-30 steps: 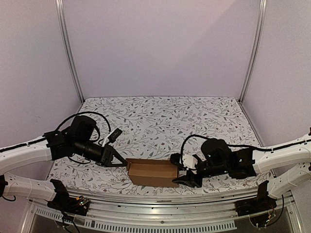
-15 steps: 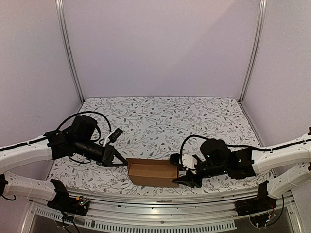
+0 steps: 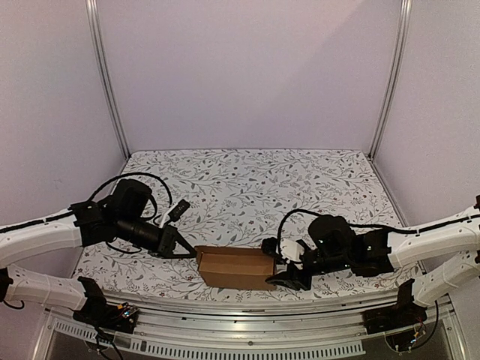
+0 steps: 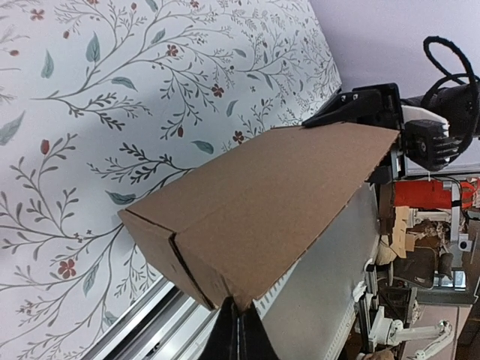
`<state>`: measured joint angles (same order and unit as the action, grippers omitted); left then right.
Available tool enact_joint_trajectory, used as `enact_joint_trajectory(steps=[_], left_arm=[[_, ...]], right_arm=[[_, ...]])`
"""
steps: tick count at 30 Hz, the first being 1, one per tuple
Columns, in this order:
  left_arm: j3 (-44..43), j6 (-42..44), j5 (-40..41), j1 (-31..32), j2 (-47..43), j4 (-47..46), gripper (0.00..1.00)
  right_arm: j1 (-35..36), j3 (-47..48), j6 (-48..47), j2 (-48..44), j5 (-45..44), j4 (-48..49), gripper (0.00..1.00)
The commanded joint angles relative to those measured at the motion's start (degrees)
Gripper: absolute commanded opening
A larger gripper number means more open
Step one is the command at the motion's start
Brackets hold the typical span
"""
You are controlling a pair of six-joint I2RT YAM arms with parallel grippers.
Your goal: Fold the paper box
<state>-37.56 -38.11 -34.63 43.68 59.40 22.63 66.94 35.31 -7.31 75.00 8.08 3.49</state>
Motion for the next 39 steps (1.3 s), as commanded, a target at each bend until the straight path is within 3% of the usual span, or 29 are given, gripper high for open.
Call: enact_joint_trajectory(steps=[1,15,31,39], left_arm=[[-1.61,2.43,1.77,1.14,1.19,2.50,0.01],[-1.62,2.62,2.99,3.09,3.22,1.85,0.00],[-0.58,2.48,9.18,6.30,5.95,2.73,0.00],[-0.95,2.35,11.40,7.88,7.20,3.71,0.00]], right_arm=[[-0.31,1.60,0.80,0.12,0.01,1.61,0.41],[-0.32,1.45,1.36,0.73,-0.56,2.90,0.41],[-0.39,-2.70,3.60,8.46,-4.94,16.07,0.38],[-0.92,-4.19,3.51,9.99,-5.62,18.76,0.44]])
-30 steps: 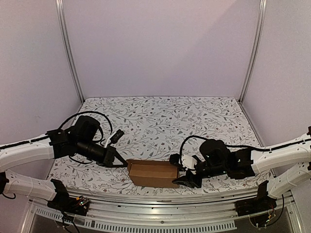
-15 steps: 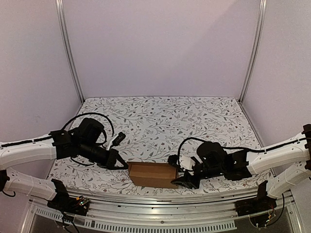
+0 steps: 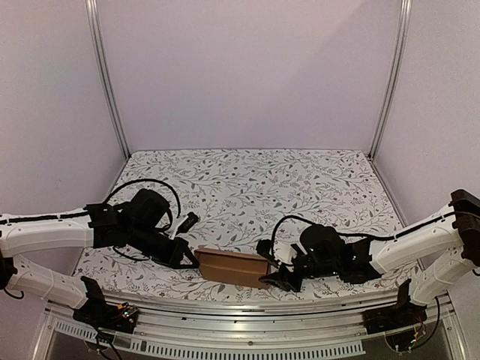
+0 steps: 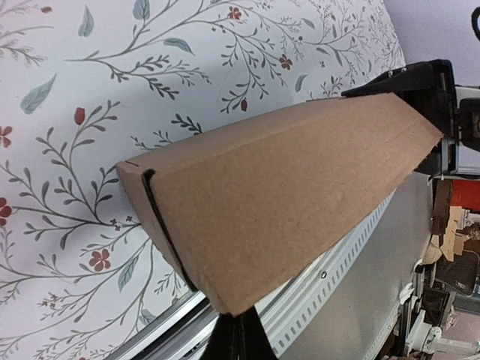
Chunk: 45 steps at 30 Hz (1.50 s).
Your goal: Fold the paper box
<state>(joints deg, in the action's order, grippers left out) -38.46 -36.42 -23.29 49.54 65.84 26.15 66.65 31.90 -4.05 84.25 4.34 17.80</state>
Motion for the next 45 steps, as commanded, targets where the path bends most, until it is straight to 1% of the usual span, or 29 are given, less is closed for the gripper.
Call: enact_joint_trajectory(steps=[1,5,10,14,15,17,20,24,26,27,28,29,31,34,37,39,45], left_arm=[[-0.18,0.60,0.19,2.19,0.77,0.19,0.00],[-1.34,0.80,0.59,2.37,1.08,0.73,0.00],[-2.89,1.28,1.16,2.40,1.00,2.22,0.00],[-5.49,2.41,4.45,2.40,0.18,7.38,0.00],[-6.16,2.83,5.30,2.40,-0.07,8.81,0.01],[-7.22,3.12,6.50,2.40,-1.07,10.82,0.07],[-7.96,3.23,7.60,2.40,-2.61,12.69,0.15],[-8.17,3.48,10.25,2.40,-3.69,14.24,0.31],[-7.98,3.76,11.22,2.40,-3.55,13.65,0.35],[-7.98,3.80,11.54,2.40,-3.30,13.13,0.36],[-7.95,3.99,11.67,2.40,-3.20,12.48,0.39],[-7.84,4.30,11.57,2.40,-3.10,11.56,0.42],[-7.18,4.92,11.25,2.40,-2.69,9.58,0.48],[-6.80,5.71,11.02,2.40,-1.00,7.98,0.53],[-6.95,5.76,9.77,2.40,1.14,6.33,0.53],[-6.77,5.34,9.12,2.40,2.34,5.04,0.53],[-6.28,4.30,13.69,2.40,3.50,4.62,0.52]], right_arm=[[-0.56,-0.79,0.20,0.70,-1.88,4.48,0.46],[-0.61,-0.70,0.27,0.41,-1.99,4.48,0.52],[-0.61,-0.79,0.23,-0.20,-1.66,4.12,0.61],[-0.57,-0.81,-0.20,-0.02,-1.43,3.58,0.70],[-0.64,-0.75,-0.17,0.03,-1.51,3.34,0.72],[-0.61,-0.59,-0.37,-0.11,-1.60,2.79,0.75],[-0.62,-0.31,-0.84,-1.30,-2.32,1.12,0.78],[-0.63,0.85,-1.62,-4.53,-3.35,-4.25,0.82],[-0.61,1.71,-1.74,-6.97,-3.97,-6.92,0.85],[-0.63,2.07,-1.75,-7.91,-4.01,-8.38,0.89],[-0.59,2.50,-1.68,-9.63,-4.02,-9.80,0.96],[-0.58,2.95,-1.53,-10.68,-5.75,-11.34,0.98],[-0.57,4.06,-0.94,-13.01,-6.51,-14.70,0.99],[-0.59,6.03,0.14,-15.92,-7.28,-20.10,0.99],[-0.56,7.71,1.74,-17.53,-8.68,-24.23,0.99],[-0.62,7.99,2.60,-18.33,-9.44,-25.29,0.99],[-0.65,8.33,6.80,-20.27,-11.31,-27.54,0.97]])
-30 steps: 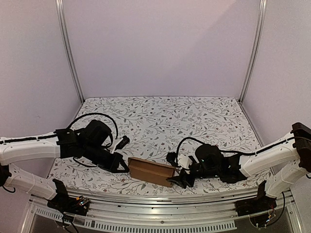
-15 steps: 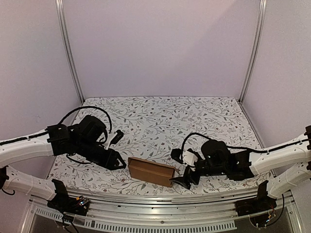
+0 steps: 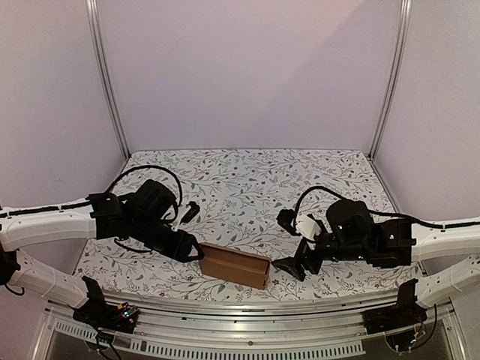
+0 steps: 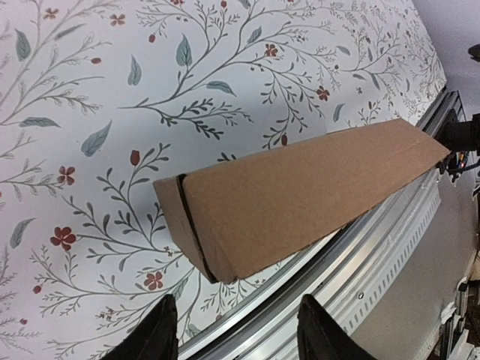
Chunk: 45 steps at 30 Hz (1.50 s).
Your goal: Fold the paper box
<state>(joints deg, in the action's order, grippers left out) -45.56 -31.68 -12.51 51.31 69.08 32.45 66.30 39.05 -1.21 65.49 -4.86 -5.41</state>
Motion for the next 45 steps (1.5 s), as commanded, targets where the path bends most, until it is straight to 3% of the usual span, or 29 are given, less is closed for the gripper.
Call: enact_joint_trajectory(steps=[1,14,31,45], left_arm=[[0.82,-0.61,3.28,0.63,0.31,-2.05,0.51],[1.92,-1.65,4.76,1.28,2.44,-6.46,0.29],[3.72,-7.11,16.58,6.25,2.47,-9.55,0.25],[3.59,-7.80,19.90,7.92,2.79,-10.16,0.16]], right_arm=[[-0.26,1.27,4.41,-1.83,-1.90,-4.49,0.97],[-0.27,0.11,7.78,-4.73,-1.88,-5.08,0.94],[-0.19,-0.26,9.07,-4.06,-1.29,-3.94,0.93],[-0.22,-0.30,9.28,-3.27,-0.28,-3.22,0.92]])
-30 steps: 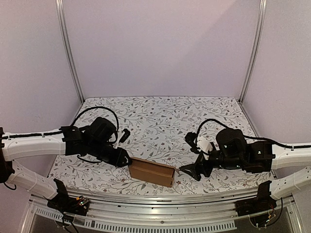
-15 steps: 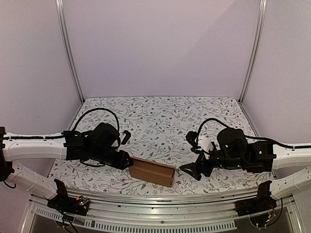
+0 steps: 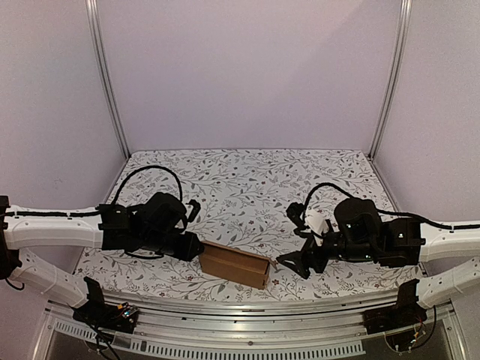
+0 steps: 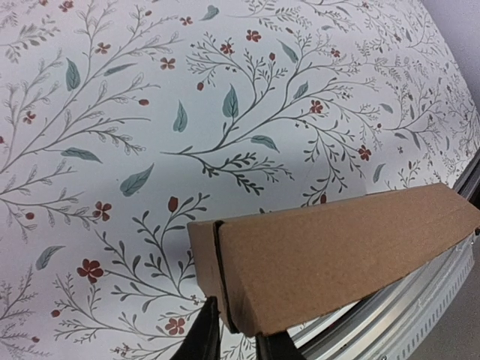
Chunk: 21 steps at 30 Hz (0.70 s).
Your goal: Fold the paper box
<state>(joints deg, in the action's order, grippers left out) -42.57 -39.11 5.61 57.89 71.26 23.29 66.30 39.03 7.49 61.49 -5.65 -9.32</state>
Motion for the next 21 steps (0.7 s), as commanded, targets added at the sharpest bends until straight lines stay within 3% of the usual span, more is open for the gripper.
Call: enact_joint_trajectory(steps=[1,17,21], left_arm=[[0.64,-0.40,1.96,1.48,0.74,-1.19,0.16],[0.31,-1.15,4.38,3.06,2.33,-1.42,0.11],[0.23,-2.37,5.77,3.37,1.92,-0.31,0.04]], right_arm=[[-0.19,-0.27,0.60,0.84,0.66,0.65,0.92],[0.95,-0.40,1.90,1.76,-0.46,0.75,0.90],[2.47,-0.41,2.65,2.52,-2.61,0.74,0.88]])
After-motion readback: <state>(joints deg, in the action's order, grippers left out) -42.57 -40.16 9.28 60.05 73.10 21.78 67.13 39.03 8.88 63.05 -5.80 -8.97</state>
